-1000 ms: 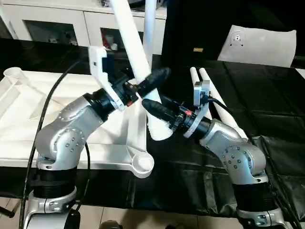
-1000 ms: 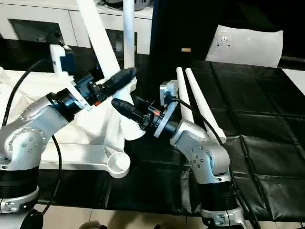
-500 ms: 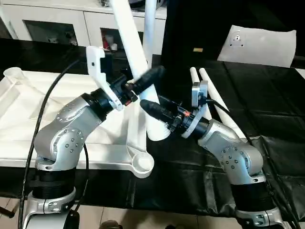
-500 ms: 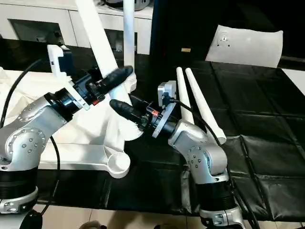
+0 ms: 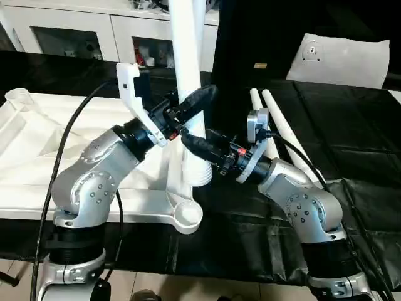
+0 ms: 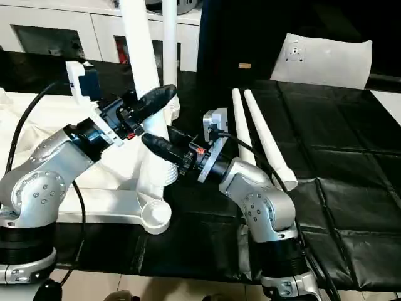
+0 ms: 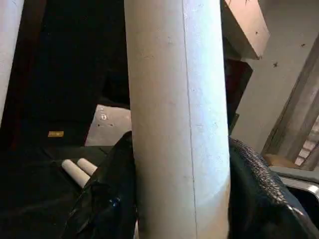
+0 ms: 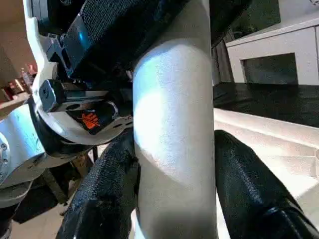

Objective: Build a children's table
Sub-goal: Pick table leg

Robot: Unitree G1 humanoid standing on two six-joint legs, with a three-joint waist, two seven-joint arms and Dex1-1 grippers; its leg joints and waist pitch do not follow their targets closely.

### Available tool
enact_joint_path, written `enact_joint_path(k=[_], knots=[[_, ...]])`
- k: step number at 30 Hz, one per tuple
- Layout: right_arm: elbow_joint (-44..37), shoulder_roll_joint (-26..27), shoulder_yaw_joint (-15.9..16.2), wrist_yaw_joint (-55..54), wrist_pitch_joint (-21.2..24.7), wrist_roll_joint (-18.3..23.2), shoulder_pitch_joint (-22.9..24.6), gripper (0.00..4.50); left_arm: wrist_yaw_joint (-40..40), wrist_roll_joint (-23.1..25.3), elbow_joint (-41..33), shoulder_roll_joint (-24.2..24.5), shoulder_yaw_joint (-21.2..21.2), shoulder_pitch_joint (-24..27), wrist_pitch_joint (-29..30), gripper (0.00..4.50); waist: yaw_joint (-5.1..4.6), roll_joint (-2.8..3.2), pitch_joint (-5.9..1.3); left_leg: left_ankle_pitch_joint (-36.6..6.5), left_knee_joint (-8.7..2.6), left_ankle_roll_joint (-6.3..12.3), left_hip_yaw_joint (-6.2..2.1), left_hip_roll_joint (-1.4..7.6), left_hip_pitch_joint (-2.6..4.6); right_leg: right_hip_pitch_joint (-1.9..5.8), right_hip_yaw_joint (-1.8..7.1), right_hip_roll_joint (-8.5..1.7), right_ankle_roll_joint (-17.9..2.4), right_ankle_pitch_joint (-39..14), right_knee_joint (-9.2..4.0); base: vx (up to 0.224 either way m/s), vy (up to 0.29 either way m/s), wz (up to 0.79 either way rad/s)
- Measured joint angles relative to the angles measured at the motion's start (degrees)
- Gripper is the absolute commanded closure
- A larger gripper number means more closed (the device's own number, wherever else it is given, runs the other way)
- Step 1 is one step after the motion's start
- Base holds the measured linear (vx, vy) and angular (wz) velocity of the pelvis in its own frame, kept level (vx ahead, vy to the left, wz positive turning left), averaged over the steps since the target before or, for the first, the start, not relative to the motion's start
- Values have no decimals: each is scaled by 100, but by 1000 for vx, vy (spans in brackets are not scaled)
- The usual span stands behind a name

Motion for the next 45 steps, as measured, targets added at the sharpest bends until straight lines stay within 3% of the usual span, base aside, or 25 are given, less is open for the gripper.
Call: enact_joint_path(k=[5, 6, 15, 20, 26, 28, 34, 45], knots=[[54, -29, 84, -109, -53, -160, -167, 261, 270, 32, -129, -37, 58, 33, 0, 258, -21, 7, -1, 1, 0, -2, 0, 1, 2, 0, 0, 1, -1, 2, 0, 0, 0, 0], [54, -8, 89, -140, -56, -177, -172, 205, 318, 76, -188, -35, 54, 57, -1, 259, -26, 8, -2, 1, 0, -2, 0, 1, 2, 0, 0, 1, 0, 2, 0, 0, 0, 0], [12, 8, 121, -419, -101, -333, -91, 129, 710, 406, -549, 12, 35, 388, -47, 260, -41, 19, -3, 1, 0, -2, -1, 1, 3, 3, 0, 1, 0, 3, -2, 0, 0, 0], [-303, -174, -11, -623, -166, -438, 209, 97, 988, 664, -918, 264, 52, 722, 29, 260, -69, 26, -2, 0, 0, -1, -1, 2, 4, 6, 0, 3, 1, 3, -4, 0, 0, 0], [-1493, -178, -206, -1361, -10, -492, 897, 41, 1498, 1211, -1719, 501, 207, 1317, 140, 264, -148, 18, -6, 0, -8, -2, 0, 1, 5, 6, 1, 4, 30, -15, -9, 0, 0, 0], [-1685, -62, -239, -1706, -9, -694, 1024, 23, 1610, 1305, -1930, 493, 309, 1546, 100, 264, -162, 15, -8, 1, -8, -2, -1, 1, 11, 10, 1, 4, 41, -20, -8, 0, 0, 0], [-1758, 37, -284, -2719, -79, -1432, 1258, 13, 1811, 1910, -2298, 910, 240, 2378, 59, 264, -187, 12, -11, 1, -9, -2, -5, 0, 8, 5, 2, 6, 47, -19, -9, 0, 0, 0], [-1643, 94, -137, -3253, -222, -1968, 1638, 13, 2468, 2757, -2513, 894, 164, 2642, -103, 264, -183, -28, -39, 0, -9, -2, -10, -2, 10, 8, 5, 6, 55, -21, -10, 0, 0, 0]])
